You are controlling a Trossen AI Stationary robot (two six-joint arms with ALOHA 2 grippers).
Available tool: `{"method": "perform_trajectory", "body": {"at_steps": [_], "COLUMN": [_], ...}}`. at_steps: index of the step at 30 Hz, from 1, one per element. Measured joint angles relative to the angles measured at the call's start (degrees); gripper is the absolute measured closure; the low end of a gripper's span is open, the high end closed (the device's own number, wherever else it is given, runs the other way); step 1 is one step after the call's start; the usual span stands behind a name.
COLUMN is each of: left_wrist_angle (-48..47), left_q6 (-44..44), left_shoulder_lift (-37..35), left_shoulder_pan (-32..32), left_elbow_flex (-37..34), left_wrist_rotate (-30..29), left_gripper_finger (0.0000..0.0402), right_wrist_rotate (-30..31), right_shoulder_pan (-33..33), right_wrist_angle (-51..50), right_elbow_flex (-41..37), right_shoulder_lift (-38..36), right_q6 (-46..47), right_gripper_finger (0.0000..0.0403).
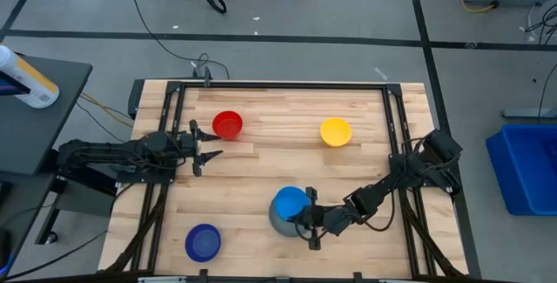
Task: Nest bowls inside each other
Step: Stack the light blue bowl on top of the gray bowl
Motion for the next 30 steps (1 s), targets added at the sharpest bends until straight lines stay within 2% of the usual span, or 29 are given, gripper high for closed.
{"method": "perform_trajectory", "body": {"at_steps": [8,19,24,30], "left_wrist_angle": [0.04,0.04,0.05,0.07], "left_q6": [0.0,-0.02,-0.02,-0.02], "left_shoulder_lift": [0.0,0.0,0.0,0.0], "left_shoulder_pan": [0.01,-0.02,-0.01,0.0], "left_elbow_flex": [0.0,0.0,0.0,0.0], "left_wrist_rotate": [0.0,0.0,0.0,0.0], "left_gripper_finger": [0.0171,0.0171,0.0171,0.0171], "right_wrist_rotate": [-2.57,-2.59,-2.59,-2.66], "right_shoulder_pan": [0.11,0.11,0.11,0.11], "right_wrist_angle": [-0.71,-3.06,-3.76,-3.75], "right_elbow_flex": [0.02,0.0,0.0,0.0], "right_shoulder_lift": [0.05,0.07,0.07,0.07], "right_q6": [2.58,6.21,7.57,8.21], "right_gripper_finger": [0.0403,0.04,0.0378,0.0331]}}
